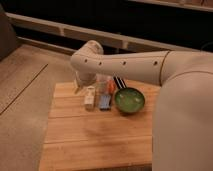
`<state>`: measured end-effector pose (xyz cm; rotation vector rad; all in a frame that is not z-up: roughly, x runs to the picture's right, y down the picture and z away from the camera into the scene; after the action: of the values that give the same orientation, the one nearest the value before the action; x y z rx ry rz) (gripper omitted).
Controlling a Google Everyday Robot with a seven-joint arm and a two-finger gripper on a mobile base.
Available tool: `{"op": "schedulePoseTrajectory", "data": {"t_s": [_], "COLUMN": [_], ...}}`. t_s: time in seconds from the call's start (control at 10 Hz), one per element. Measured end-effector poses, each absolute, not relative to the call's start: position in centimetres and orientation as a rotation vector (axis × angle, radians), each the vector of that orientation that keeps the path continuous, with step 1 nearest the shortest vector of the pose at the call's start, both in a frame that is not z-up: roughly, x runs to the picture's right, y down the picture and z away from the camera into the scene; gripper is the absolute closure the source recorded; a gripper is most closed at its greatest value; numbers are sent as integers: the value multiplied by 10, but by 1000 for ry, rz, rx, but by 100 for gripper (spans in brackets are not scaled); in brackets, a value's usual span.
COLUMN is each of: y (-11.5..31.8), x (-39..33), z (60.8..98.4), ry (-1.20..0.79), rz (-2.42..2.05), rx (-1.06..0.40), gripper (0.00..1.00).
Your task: Place the white sponge in the ceramic cup
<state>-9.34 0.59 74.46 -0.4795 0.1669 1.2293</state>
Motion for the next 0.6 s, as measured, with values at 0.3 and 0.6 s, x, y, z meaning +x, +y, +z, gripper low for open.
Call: {"op": "schedulePoseTrajectory", "data": {"t_s": [0.3, 0.6], "y": [48, 56], "x": [6, 9], "z": [771, 794], "ry": [429, 473], "rz": [1238, 1239], "rx": [-415, -428], "gripper": [35, 35]}}
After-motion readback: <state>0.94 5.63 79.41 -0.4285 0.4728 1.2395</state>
